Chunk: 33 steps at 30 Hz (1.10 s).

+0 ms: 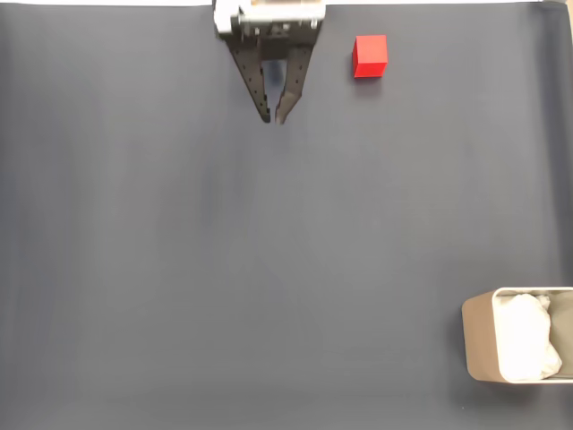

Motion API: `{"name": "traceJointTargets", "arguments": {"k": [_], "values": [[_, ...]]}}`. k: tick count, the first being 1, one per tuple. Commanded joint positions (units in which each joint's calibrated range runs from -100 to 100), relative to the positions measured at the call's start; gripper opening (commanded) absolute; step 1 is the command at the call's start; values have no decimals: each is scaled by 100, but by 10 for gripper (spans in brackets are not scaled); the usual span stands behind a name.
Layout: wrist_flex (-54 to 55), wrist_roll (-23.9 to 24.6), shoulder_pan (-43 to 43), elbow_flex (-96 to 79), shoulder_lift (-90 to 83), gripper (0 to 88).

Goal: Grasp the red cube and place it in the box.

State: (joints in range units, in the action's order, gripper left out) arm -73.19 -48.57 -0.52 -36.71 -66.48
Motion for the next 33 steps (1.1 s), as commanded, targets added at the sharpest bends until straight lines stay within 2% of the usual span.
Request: {"name": "traceJointTargets", "arguments": {"k": [1,6,18,33], "values": [[-296,-10,24,1280,608,0],[-738,-10,80,2138,1215,0],[-1025,-88,-147,2321,1795,0],[-1140,-20,-1702,2476,1968,0]]}}
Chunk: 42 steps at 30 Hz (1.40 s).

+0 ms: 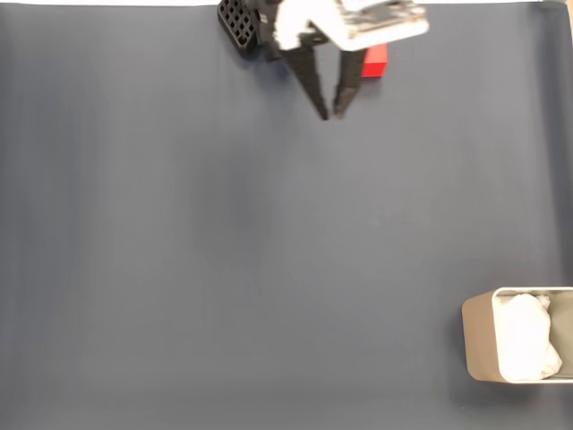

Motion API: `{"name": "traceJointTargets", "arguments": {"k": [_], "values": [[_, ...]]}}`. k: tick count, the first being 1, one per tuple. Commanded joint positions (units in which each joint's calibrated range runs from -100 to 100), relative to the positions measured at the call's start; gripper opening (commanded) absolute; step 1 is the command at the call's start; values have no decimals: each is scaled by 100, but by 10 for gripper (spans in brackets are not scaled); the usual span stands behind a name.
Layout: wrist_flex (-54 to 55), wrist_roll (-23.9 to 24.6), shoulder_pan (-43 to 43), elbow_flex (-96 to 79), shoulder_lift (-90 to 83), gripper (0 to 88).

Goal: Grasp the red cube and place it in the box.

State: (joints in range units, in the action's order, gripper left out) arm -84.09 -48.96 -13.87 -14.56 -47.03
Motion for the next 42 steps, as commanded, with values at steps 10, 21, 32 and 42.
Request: {"name": "traceJointTargets", "arguments": {"k": [10,21,32,42], "values": [[-345,-49,-1347,187,75,0],[-517,68,-2540,133,93,0],[-607,49,-3449,-296,-202,4],[-837,5,-4380,-424,-228,8]]}}
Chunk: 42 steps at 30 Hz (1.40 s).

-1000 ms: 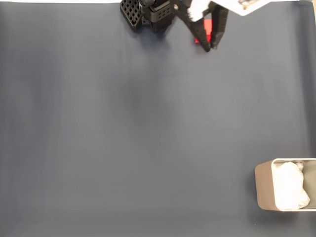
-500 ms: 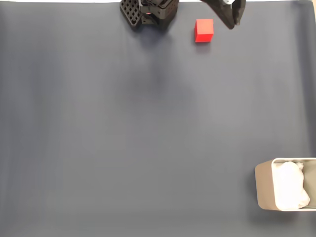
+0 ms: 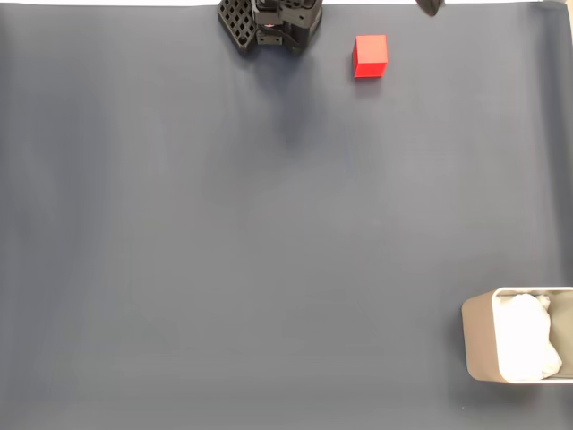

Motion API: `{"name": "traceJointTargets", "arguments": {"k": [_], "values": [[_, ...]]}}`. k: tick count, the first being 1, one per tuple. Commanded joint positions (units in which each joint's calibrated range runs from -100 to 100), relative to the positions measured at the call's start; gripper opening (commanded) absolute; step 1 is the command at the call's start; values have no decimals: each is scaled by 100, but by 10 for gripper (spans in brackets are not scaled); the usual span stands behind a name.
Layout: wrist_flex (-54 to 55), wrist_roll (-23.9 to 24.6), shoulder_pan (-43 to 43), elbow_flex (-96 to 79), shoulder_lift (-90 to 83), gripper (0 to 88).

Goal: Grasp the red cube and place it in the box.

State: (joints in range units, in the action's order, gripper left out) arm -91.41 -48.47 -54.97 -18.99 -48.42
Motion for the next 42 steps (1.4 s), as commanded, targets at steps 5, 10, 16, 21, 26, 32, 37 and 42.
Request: {"name": "traceJointTargets", "arguments": {"k": [5,10,16,21,26,32,37,42], "values": [[-228,0,-717,-172,-63,14],[-228,20,-987,-455,-89,42],[-195,-137,-1158,-939,-236,98],[-179,-371,-1186,-1213,-358,126],[-130,-444,-1115,-1404,-444,136],[133,-728,-817,-1678,-566,153],[411,-894,-710,-1943,-687,211],[641,-947,-682,-2225,-800,276]]}}
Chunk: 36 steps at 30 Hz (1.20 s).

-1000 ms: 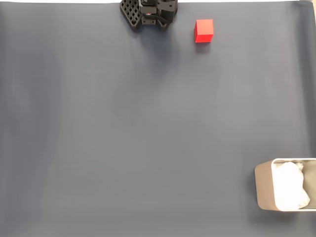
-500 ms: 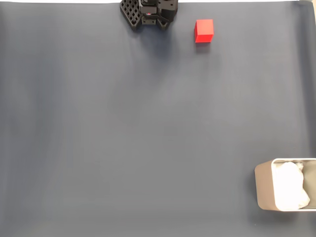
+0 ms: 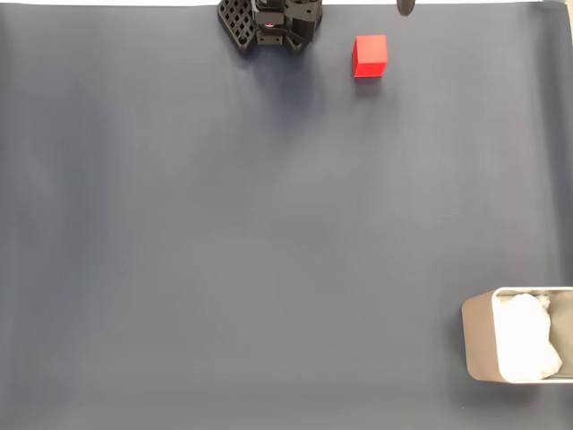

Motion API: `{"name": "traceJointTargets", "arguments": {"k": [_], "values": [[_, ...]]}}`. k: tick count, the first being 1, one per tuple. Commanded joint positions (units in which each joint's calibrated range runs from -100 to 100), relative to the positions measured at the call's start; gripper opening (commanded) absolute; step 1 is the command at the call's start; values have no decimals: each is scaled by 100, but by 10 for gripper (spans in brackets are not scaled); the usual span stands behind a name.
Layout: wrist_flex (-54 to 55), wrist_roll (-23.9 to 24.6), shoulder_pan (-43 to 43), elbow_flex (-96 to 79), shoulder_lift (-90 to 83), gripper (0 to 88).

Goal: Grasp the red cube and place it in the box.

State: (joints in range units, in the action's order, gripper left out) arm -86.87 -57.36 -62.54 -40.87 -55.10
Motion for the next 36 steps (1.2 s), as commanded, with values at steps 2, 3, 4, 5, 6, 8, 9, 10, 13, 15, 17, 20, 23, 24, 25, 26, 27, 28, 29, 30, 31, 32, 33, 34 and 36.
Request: {"name": "traceJointTargets", "arguments": {"k": [2,3,4,5,6,8,9,10,13,15,17,20,23,24,25,26,27,28,29,30,31,32,33,34,36], "values": [[327,-122,124,-202,-200,307],[392,-151,153,-275,-235,320],[458,-166,167,-348,-261,330],[523,-181,174,-411,-296,338],[573,-195,181,-484,-330,346],[679,-220,188,-639,-391,357],[720,-220,195,-722,-417,360],[745,-220,195,-776,-434,362],[835,-220,217,-995,-486,368],[909,-234,245,-1178,-547,375],[999,-254,274,-1369,-642,380],[1089,-283,309,-1588,-772,387],[1105,-283,323,-1743,-885,388],[1114,-288,323,-1807,-946,389],[1146,-303,338,-1889,-1006,390],[1179,-313,359,-1981,-1076,390],[1212,-322,380,-2063,-1136,390],[1228,-327,394,-2145,-1197,390],[1245,-337,416,-2209,-1258,390],[1261,-342,437,-2282,-1310,390],[1278,-342,458,-2337,-1344,390],[1302,-342,472,-2391,-1379,390],[1327,-342,494,-2455,-1405,390],[1351,-342,508,-2510,-1440,390],[1400,-337,543,-2619,-1483,390]]}}
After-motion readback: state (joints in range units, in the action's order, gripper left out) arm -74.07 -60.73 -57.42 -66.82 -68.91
